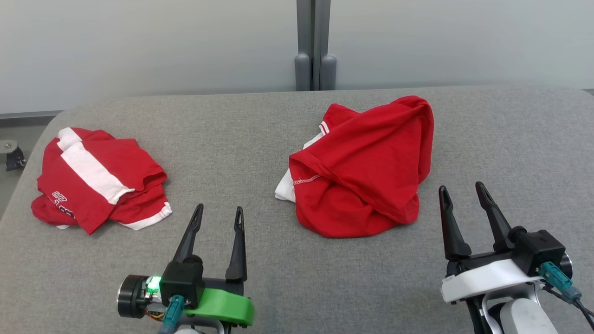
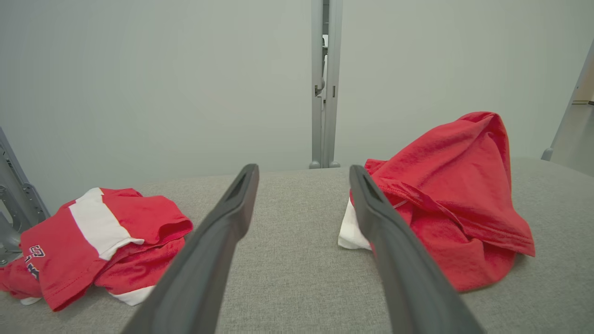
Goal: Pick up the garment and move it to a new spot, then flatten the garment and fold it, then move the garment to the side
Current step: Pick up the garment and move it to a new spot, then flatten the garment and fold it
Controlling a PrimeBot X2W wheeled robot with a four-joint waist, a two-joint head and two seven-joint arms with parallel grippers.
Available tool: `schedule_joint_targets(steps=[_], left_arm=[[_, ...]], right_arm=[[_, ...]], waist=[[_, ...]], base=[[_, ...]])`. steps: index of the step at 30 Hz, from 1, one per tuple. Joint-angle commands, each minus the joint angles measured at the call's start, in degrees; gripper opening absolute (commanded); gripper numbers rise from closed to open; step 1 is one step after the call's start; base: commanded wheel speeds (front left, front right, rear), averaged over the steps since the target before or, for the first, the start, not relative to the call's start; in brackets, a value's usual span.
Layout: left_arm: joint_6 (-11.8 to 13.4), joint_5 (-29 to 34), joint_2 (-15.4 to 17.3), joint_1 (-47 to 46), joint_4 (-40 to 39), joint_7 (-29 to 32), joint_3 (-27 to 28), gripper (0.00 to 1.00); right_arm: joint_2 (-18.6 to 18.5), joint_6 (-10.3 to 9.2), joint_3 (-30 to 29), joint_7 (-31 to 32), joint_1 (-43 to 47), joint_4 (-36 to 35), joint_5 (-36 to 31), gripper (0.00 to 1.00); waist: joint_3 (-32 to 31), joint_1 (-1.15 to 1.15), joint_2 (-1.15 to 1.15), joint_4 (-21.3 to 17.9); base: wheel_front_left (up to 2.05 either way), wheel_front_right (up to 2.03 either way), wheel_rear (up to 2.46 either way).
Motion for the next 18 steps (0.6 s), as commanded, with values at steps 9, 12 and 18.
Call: schedule_joint_targets(steps=[9,12,18], left_arm=[[-2.39,1.59,-1.03,1.08,0.74,-0.01,2.65,1.00],[-2.74,1.74,-1.09,1.00,0.97,-0.01,2.95,1.00],[-2.16,-0.01,-1.12,-0.87,0.89,-0.01,0.66,1.00]], right_arm=[[-0.14,-0.06,0.23,-0.16,-0.09,0.25,0.23,1.00],[-0.12,-0.06,0.83,-0.16,-0.24,0.41,-0.24,1.00],[-2.09,-0.08,7.01,-0.16,-4.16,3.96,-3.92,1.00]], waist=[[-0.05,0.00,0.00,0.28],[0.14,0.00,0.00,0.67],[2.72,0.00,0.00,2.58]], base=[[0.00,0.00,0.00],[0.00,0.00,0.00],[0.00,0.00,0.00]])
